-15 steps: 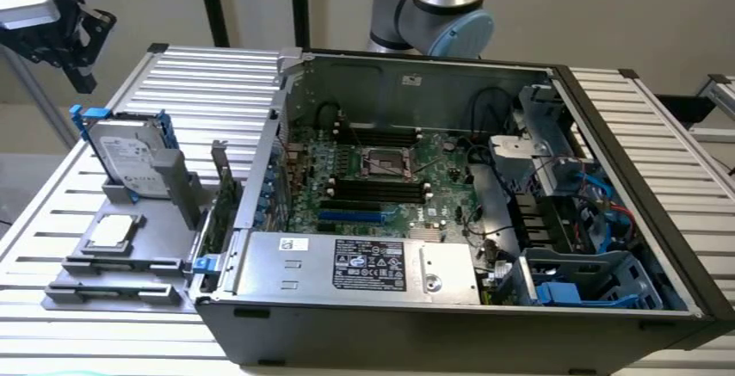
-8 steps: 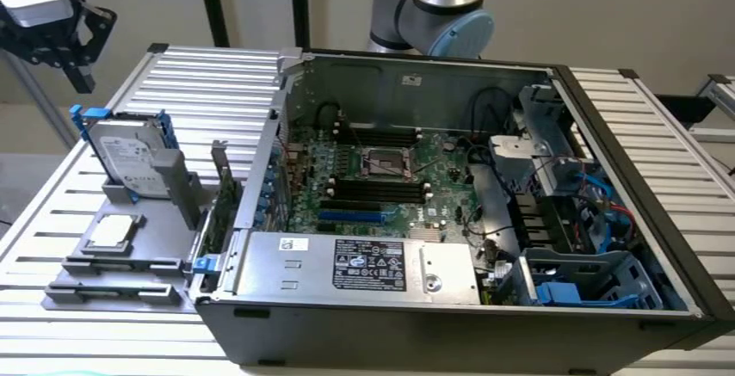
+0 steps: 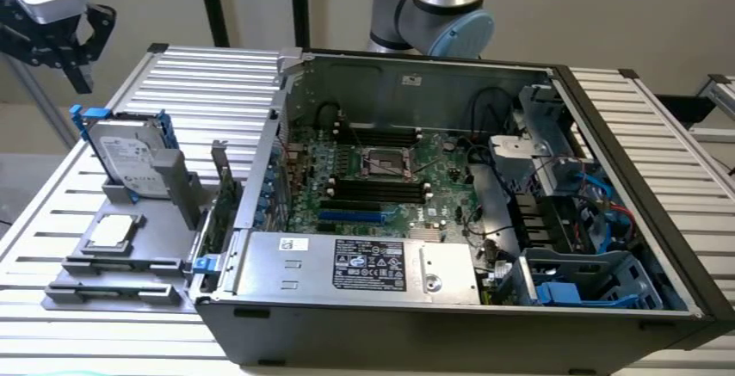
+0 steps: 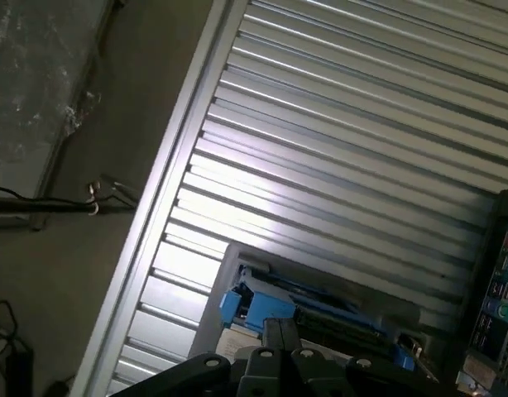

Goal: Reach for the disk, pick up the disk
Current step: 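Pick up the disk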

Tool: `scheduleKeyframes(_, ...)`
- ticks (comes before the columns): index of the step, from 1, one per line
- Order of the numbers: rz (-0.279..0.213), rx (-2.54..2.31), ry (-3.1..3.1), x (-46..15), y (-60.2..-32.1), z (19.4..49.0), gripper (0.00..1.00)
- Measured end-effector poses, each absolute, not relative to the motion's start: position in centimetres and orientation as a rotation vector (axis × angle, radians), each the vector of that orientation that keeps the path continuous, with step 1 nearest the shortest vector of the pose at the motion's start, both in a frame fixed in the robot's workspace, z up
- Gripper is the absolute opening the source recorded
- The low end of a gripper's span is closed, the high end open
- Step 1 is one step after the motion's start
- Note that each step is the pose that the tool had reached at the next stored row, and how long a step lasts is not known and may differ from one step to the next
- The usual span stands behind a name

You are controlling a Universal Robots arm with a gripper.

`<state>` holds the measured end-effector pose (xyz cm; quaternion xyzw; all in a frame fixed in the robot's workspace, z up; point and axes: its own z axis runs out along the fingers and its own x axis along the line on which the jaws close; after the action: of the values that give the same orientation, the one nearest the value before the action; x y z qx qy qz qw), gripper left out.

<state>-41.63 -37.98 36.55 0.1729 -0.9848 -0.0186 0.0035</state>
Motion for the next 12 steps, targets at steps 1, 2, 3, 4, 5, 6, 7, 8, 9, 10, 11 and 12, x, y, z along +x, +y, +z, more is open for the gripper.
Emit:
scheduleKeyframes(1,-0.058,0.572,-3.081,-41.62,-37.98,36.55,0.11)
scheduleKeyframes(2,-0.058,0.6,-3.075,-41.62,-37.98,36.55,0.11)
scheduleKeyframes(3,-0.058,0.626,-3.07,-41.63,-37.98,36.55,0.11)
scheduleKeyframes(4,-0.058,0.655,-3.063,-41.63,-37.98,36.55,0.11)
scheduleKeyframes(5,-0.058,0.682,-3.057,-41.63,-37.98,36.55,0.11)
scheduleKeyframes(6,-0.058,0.71,-3.05,-41.63,-37.98,36.55,0.11)
scheduleKeyframes(7,-0.057,0.737,-3.044,-41.63,-37.98,36.55,0.11)
scheduleKeyframes(8,-0.057,0.764,-3.037,-41.63,-37.98,36.55,0.11)
scheduleKeyframes(9,-0.057,0.793,-3.029,-41.63,-37.98,36.55,0.11)
scheduleKeyframes(10,-0.057,0.82,-3.021,-41.63,-37.98,36.55,0.11)
scheduleKeyframes(11,-0.057,0.847,-3.014,-41.63,-37.98,36.55,0.11)
scheduleKeyframes(12,-0.057,0.876,-3.005,-41.63,-37.98,36.54,0.11)
